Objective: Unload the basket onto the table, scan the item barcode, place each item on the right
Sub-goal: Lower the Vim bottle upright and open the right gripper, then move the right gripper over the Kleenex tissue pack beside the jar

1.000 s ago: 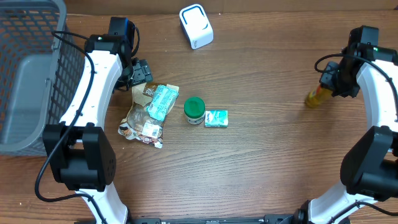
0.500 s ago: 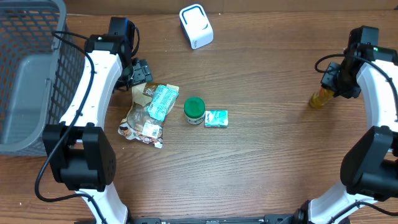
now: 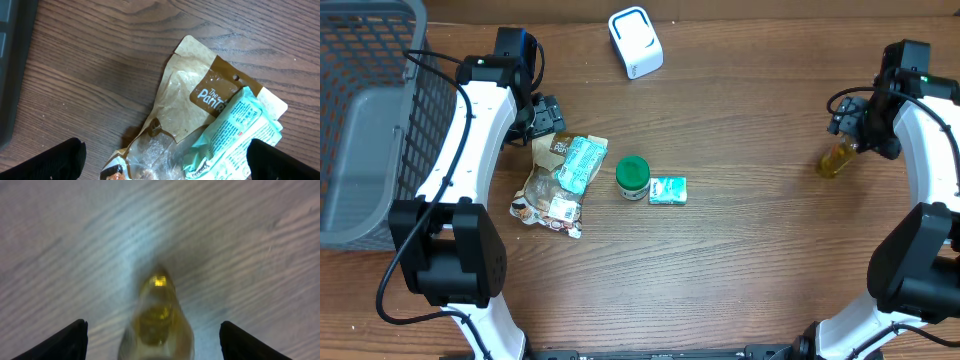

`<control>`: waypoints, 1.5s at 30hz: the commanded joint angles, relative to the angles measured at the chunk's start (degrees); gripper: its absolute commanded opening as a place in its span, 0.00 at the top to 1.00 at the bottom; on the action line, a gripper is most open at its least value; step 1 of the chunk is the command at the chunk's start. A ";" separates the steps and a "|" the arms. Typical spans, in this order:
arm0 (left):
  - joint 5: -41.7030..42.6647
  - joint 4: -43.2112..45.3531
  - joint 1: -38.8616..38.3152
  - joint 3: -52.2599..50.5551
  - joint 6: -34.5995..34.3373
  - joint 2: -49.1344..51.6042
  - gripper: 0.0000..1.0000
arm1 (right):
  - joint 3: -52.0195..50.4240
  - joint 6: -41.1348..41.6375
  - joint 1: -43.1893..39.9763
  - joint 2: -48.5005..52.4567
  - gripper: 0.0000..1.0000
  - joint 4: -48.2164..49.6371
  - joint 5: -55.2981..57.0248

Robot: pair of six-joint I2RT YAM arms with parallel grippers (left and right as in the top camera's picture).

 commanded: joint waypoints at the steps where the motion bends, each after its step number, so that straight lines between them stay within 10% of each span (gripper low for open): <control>1: -0.68 -0.11 0.04 0.68 0.70 0.17 0.00 | -0.20 -0.17 -0.11 -0.39 0.20 3.21 1.40; 27: -0.68 -0.11 0.04 0.68 0.70 0.17 0.00 | 9.20 -10.84 22.01 -1.55 0.20 5.03 -15.41; 30: -0.68 -0.11 0.04 0.68 0.68 0.17 0.00 | 9.09 -10.23 25.94 -1.53 0.01 3.15 -18.75; 36: -0.68 -0.11 0.04 0.68 0.68 0.17 0.00 | 8.31 -3.61 32.79 -1.16 0.00 0.85 -19.89; 38: -0.68 -0.11 0.04 0.68 0.70 0.17 0.00 | 8.22 -1.51 34.42 -0.94 0.10 -0.72 -19.85; 43: -0.68 -0.11 0.04 0.68 0.68 0.17 0.01 | 5.88 0.59 37.73 -0.87 0.85 -1.97 -19.21; 45: -0.68 -0.11 0.04 0.68 0.70 0.17 0.00 | 4.28 3.19 38.62 -0.87 0.96 -1.95 -17.75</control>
